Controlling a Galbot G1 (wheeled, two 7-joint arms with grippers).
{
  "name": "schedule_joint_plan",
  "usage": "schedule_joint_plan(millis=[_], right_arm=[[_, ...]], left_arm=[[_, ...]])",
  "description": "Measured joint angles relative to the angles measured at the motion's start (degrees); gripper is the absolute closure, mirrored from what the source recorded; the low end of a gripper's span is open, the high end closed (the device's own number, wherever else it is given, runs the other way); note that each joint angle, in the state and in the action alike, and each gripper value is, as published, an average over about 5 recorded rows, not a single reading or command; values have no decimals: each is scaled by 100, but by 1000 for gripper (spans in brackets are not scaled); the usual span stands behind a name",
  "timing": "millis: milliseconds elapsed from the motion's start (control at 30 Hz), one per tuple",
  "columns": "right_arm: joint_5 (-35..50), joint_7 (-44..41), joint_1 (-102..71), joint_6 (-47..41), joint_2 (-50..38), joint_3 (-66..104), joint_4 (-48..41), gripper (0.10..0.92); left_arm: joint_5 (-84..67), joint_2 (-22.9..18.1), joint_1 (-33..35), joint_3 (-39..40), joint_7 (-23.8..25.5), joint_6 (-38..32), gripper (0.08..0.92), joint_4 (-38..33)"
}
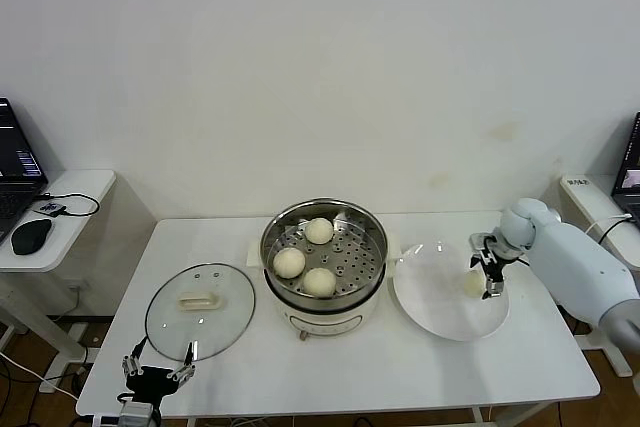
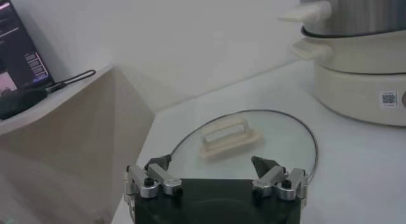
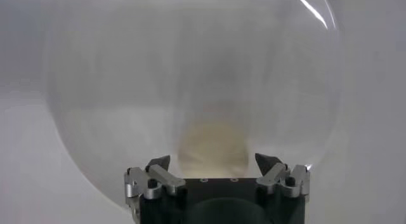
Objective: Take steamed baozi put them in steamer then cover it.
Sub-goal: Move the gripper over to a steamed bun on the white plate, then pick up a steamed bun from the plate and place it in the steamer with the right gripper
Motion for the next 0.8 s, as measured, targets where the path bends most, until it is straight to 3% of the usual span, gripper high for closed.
schedule_joint_plan(millis=[167,433,800], right_arm=[[24,39,-15,-5,14,13,-51,220],[75,64,-10,-7,35,23,-90,404],[457,31,283,-185,-145,-174,151,423]], left_arm=[[0,-3,-4,5,-4,-2,177,10],[1,-9,-5,10,-5,-3,177,10],[25,-22,-34,35,-10,-11,177,-33]])
